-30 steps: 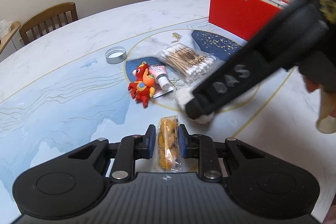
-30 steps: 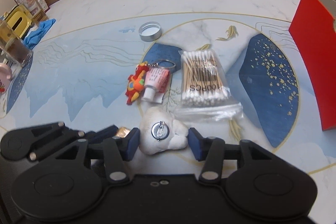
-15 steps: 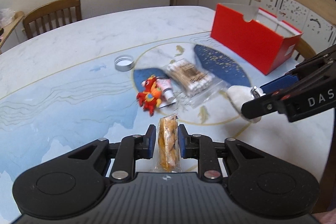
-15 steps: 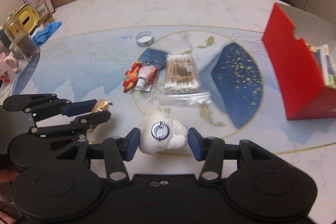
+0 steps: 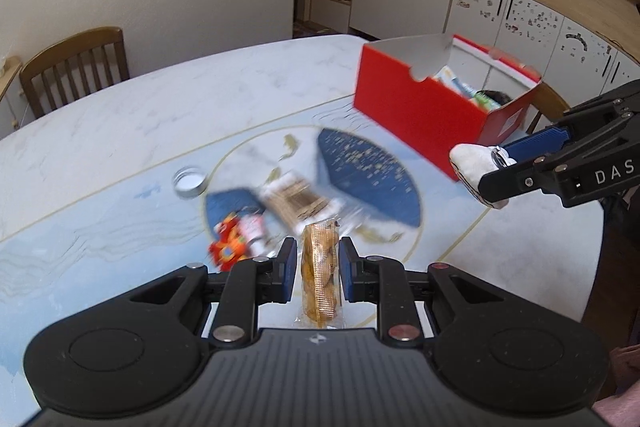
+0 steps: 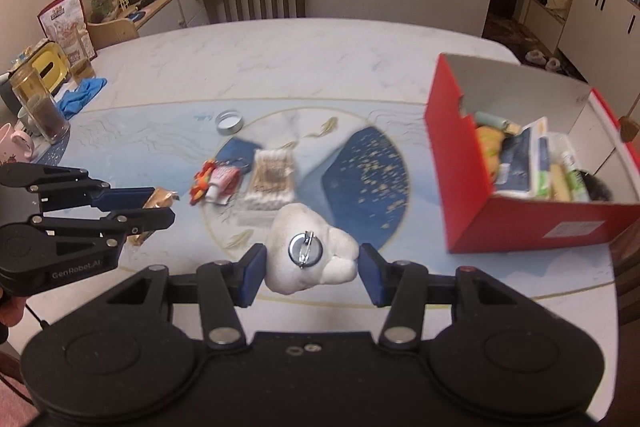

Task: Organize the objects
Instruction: 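Carry the bagged snack and white plush toy over the red box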

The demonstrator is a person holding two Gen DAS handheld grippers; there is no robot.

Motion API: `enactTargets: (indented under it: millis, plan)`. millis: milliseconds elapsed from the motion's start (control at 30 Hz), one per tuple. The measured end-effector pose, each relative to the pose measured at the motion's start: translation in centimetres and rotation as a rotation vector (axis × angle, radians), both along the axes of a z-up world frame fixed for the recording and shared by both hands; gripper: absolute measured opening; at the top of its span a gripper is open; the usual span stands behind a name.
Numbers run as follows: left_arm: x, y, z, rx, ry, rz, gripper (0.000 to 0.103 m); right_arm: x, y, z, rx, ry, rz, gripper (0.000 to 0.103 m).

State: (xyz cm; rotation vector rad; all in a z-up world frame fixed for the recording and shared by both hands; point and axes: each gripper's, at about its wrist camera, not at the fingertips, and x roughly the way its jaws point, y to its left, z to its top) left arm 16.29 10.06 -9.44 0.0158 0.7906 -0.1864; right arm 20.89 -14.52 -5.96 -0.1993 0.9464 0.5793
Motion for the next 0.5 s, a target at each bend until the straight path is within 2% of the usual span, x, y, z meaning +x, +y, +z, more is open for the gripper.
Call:
enactTargets:
  millis: [500]
  plan:
    - [5.9,-9.7,2.7,0.024,-0.001,-0.02,0.021,5.9,-8.6,2.0,0.046,-0.041,0.048,0.05]
